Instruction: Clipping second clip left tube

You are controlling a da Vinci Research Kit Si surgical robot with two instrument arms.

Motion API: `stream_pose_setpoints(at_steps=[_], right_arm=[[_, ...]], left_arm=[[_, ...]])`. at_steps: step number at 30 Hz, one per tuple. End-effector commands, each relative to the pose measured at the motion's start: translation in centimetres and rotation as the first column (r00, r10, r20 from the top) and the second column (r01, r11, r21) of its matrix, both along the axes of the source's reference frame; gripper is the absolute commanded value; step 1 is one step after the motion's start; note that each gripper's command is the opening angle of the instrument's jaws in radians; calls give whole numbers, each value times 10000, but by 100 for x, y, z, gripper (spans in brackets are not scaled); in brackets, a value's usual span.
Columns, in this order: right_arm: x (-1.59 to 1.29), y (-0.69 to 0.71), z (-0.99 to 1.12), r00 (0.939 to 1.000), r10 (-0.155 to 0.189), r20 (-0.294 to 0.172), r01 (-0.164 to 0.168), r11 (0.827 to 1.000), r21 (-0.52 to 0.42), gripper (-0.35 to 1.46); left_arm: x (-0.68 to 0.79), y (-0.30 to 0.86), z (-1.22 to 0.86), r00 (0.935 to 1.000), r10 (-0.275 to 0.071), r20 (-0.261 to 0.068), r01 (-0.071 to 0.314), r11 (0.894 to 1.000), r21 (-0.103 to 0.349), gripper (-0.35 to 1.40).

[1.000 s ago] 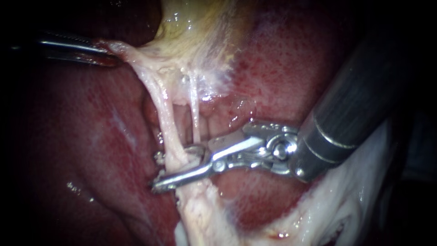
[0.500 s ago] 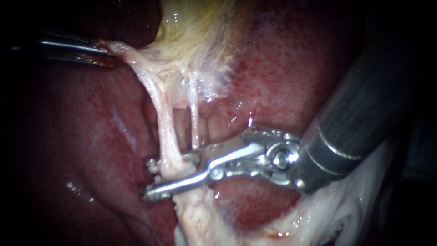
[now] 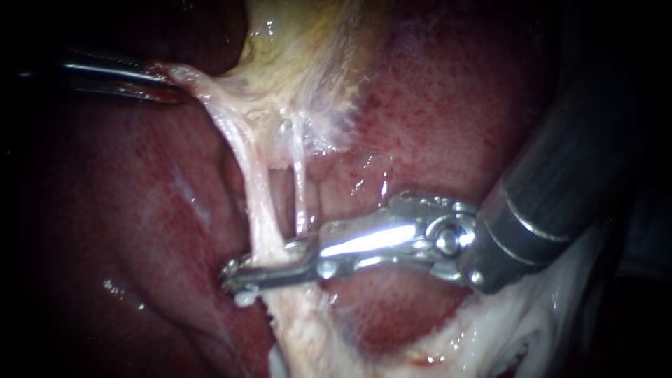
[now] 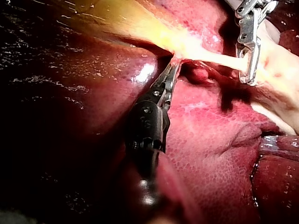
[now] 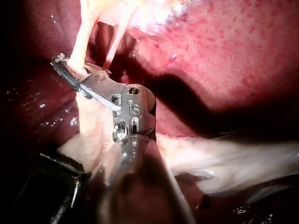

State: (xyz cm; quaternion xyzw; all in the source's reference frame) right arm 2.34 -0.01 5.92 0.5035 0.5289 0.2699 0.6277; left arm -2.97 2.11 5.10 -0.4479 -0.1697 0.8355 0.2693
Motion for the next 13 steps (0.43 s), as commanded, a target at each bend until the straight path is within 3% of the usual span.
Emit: stream_pose_setpoints(at_steps=[1,11,12,13], right_arm=[[-1,0,0,10000,-14,-6,14,10000,-2,-35],[1,-4,4,9999,-122,-54,121,9999,-23,-35],[2,-5,6,9995,-292,-143,292,9996,-10,-30],[3,-5,8,9990,-405,-202,405,9992,-7,-13]], left_arm=[[0,0,0,10000,-3,-3,3,10000,2,-35],[-2,1,1,10000,9,11,-9,10000,16,-35],[-2,1,1,10000,8,11,-8,10000,16,-35],[-2,1,1,10000,7,10,-7,10000,16,-35]])
